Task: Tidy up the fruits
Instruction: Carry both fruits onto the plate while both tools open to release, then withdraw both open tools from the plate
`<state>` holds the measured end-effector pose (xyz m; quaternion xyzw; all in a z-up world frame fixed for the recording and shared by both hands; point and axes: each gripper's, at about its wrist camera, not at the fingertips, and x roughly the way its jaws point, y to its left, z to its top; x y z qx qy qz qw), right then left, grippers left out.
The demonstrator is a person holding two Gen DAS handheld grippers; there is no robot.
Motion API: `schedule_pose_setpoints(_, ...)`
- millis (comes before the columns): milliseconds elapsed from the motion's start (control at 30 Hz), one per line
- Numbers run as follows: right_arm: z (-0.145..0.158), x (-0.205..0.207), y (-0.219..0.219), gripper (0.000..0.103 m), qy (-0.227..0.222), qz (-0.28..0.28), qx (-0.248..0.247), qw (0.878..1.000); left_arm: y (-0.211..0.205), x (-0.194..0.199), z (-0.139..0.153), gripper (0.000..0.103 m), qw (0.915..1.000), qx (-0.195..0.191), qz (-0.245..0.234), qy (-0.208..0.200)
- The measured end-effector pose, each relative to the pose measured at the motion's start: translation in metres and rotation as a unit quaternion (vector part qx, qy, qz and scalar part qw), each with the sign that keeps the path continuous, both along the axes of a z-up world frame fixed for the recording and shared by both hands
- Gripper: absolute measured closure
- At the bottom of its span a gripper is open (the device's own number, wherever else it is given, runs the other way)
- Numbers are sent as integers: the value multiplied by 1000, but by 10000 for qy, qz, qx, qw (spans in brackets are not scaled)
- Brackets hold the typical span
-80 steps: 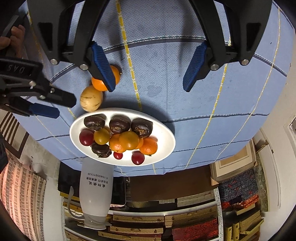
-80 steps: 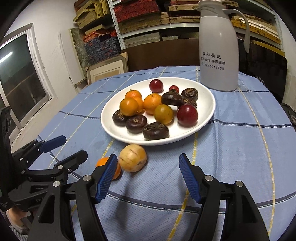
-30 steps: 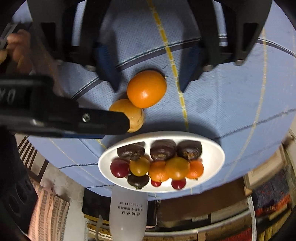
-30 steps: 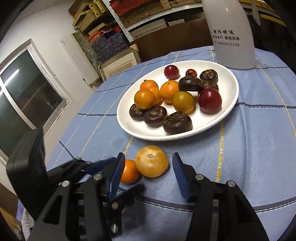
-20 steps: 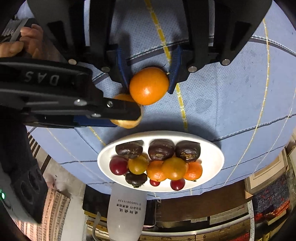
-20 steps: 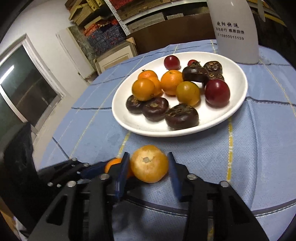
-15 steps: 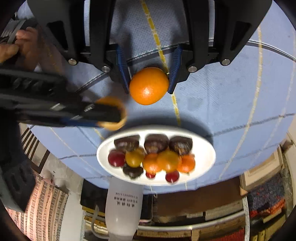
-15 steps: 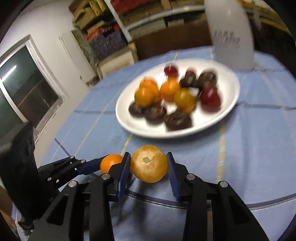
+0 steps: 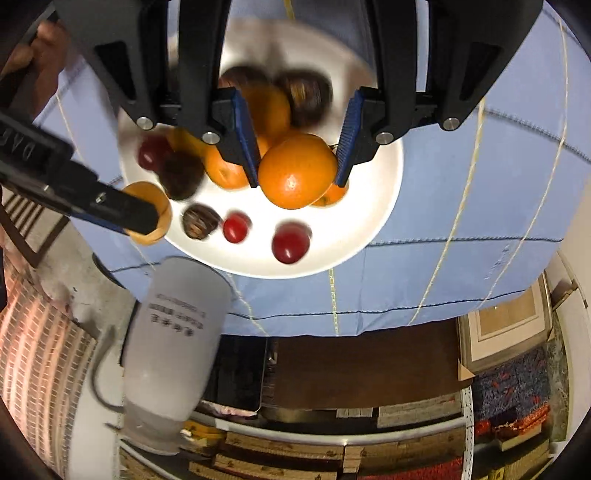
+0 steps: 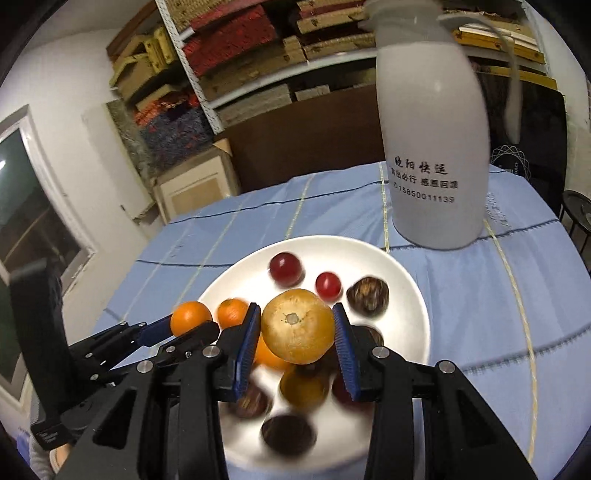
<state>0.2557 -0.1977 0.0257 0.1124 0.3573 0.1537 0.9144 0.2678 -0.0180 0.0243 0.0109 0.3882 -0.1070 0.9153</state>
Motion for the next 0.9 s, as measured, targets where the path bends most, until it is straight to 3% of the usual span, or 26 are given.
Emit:
schedule_pose_setpoints(167,-20,38,10,62,144,-21,-150,9998,-8,38,-16,62,9998,199,24,21)
schedule_pose_setpoints(233,-27,45,15,61,256,52,-193,9995,-10,43,-21,53,9997,251,78,-1)
schedule_pose_setpoints(300,-29,47,14,61,229,8,-140,9996,-8,42,-22,34,9995,273,158,-60)
schedule_pose_setpoints(500,-12,20,6,57,-20,-21,-27,10000,-7,14,-8,30,9988,322,271,-263)
schedule_pose_setpoints(667,12,-38,3,32,-482,-147,-258,9984,-1,-37,12,13,9972,251,466,-523)
schedule_pose_setpoints(767,21,-75,2,16,-723,-256,-455,9960,-2,-73,21,8,9949,378,556,-746)
schedule_pose_setpoints(900,23,-118,-4,4,-987,-514,-606,9919,-1,-119,21,5,9920,474,729,-915)
